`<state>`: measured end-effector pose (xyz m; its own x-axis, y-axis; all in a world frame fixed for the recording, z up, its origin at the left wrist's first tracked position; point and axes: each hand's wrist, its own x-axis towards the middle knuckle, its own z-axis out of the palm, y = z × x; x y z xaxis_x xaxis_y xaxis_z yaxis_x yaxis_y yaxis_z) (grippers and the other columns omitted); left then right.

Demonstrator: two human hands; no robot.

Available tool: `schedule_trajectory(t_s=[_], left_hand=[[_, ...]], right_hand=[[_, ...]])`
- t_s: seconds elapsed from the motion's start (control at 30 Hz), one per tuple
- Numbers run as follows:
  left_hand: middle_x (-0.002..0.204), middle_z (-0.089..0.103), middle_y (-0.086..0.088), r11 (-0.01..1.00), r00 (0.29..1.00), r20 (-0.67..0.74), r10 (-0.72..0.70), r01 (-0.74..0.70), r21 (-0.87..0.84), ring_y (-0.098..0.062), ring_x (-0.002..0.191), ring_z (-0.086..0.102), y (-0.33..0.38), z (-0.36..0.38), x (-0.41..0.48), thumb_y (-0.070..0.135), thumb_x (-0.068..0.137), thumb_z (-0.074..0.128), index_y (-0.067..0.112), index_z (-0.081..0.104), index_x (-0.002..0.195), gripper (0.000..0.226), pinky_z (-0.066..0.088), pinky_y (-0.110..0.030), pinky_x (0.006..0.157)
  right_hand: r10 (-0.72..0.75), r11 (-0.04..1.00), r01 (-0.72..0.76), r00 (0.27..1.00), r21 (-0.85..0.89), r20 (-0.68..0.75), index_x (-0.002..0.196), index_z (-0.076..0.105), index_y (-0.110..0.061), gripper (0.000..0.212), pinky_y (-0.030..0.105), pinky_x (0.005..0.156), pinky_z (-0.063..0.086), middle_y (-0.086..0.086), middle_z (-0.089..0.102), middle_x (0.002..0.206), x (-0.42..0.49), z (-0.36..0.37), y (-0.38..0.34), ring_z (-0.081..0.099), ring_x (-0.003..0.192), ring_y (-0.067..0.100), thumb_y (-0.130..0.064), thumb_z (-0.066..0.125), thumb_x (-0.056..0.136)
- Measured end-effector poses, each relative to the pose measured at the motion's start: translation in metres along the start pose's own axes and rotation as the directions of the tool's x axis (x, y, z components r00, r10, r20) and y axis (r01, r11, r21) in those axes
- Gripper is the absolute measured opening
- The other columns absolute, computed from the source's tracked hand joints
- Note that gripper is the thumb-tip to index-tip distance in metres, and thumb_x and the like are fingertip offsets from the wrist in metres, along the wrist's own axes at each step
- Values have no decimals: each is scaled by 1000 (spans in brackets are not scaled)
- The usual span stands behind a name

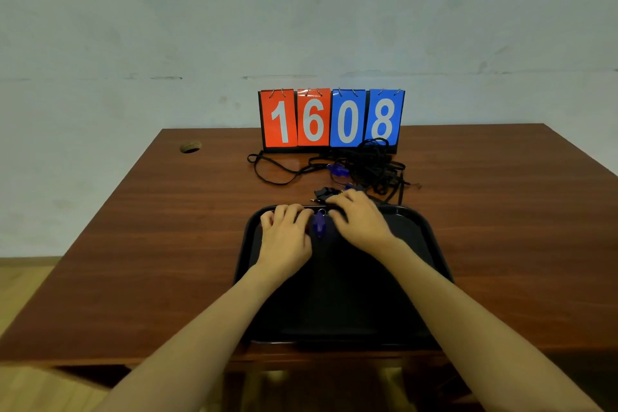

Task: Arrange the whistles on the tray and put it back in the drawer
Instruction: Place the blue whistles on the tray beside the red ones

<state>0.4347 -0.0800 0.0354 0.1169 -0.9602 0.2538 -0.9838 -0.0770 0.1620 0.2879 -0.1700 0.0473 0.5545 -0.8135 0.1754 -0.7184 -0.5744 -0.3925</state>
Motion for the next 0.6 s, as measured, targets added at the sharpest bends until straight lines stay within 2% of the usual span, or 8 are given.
schedule_trajectory(t_s=[0.1, 0.17, 0.27, 0.37, 0.47, 0.6], left_hand=[[127, 54, 1, 1000, 1000, -2, -5, 5, -29, -22, 119, 42, 12, 2, 16, 24, 93, 42, 20, 52, 127, 35, 24, -36, 97], [125, 55, 1, 1000, 1000, 9, 1, -1, -23, -22, 117, 43, 23, 5, 29, 29, 95, 41, 19, 53, 125, 33, 25, -35, 96], [125, 54, -1, 1000, 999, 30, 18, -18, 8, -22, 117, 42, 37, 10, 54, 28, 96, 41, 19, 52, 125, 33, 27, -36, 95], [127, 54, -3, 997, 998, 65, 13, -17, 72, -24, 119, 41, 40, 10, 85, 22, 95, 41, 18, 54, 124, 32, 28, -37, 96], [129, 53, -5, 994, 992, 123, 8, -22, 109, -27, 121, 40, 38, 11, 116, 17, 92, 44, 15, 55, 124, 33, 28, -39, 99], [127, 54, -8, 993, 984, 170, -45, 24, 118, -28, 120, 41, 28, 21, 153, 11, 91, 44, 15, 55, 123, 35, 30, -41, 98]], right_hand=[[161, 986, -163, 985, -31, -64, 123, 58, -15, 30, 36, 95, 43, 7, 55, 122, 11, -14, 22, 46, 117, 24, -21, 44, 97], [199, 976, -202, 979, -76, -44, 120, 59, -13, 27, 36, 91, 43, 9, 55, 120, 18, -21, 34, 44, 117, 27, -19, 45, 97], [166, 970, -160, 986, -185, 17, 114, 61, -14, 26, 36, 91, 42, 8, 54, 117, 28, -26, 39, 43, 115, 27, -28, 49, 95], [127, 953, -105, 990, -283, 58, 117, 59, -16, 37, 37, 93, 40, 7, 55, 117, 37, -22, 36, 43, 114, 26, -42, 51, 93], [103, 934, -70, 992, -351, 78, 122, 54, -15, 40, 38, 95, 38, 8, 53, 122, 47, -15, 37, 42, 118, 27, -42, 49, 93], [93, 932, -47, 989, -360, 113, 127, 51, -15, 43, 39, 97, 37, 8, 51, 125, 63, -17, 43, 41, 120, 28, -42, 48, 93]])
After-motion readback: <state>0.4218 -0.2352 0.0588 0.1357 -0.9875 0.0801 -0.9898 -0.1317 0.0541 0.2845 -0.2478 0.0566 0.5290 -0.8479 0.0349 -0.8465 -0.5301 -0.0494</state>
